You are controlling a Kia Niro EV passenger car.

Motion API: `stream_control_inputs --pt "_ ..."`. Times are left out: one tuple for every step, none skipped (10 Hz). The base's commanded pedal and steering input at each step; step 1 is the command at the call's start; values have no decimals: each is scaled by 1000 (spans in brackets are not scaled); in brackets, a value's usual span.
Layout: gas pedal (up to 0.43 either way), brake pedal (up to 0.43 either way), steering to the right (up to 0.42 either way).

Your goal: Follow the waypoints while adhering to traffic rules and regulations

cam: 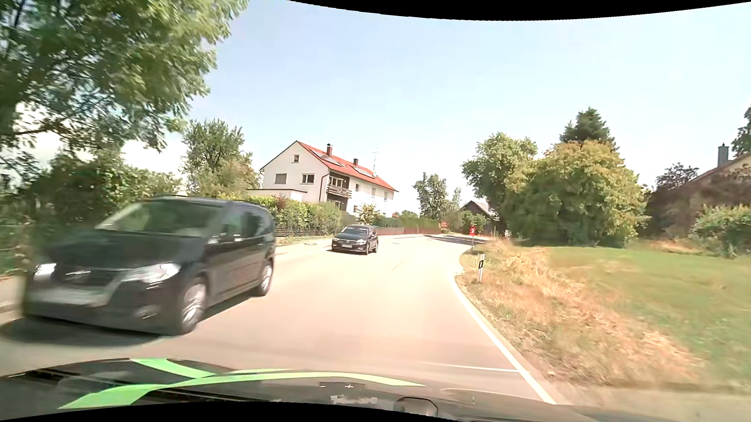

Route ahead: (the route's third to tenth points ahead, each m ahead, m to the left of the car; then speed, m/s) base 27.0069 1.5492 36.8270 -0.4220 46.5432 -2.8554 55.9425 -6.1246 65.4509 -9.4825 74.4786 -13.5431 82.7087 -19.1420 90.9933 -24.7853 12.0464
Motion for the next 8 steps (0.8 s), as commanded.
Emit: stream_control_inputs --pt "157 0 8" --pt "177 0 12" --pt "197 0 15" --pt "220 0 15" --pt "228 0 16" --pt "240 0 17" --pt "240 0 19" --pt "240 0 21"
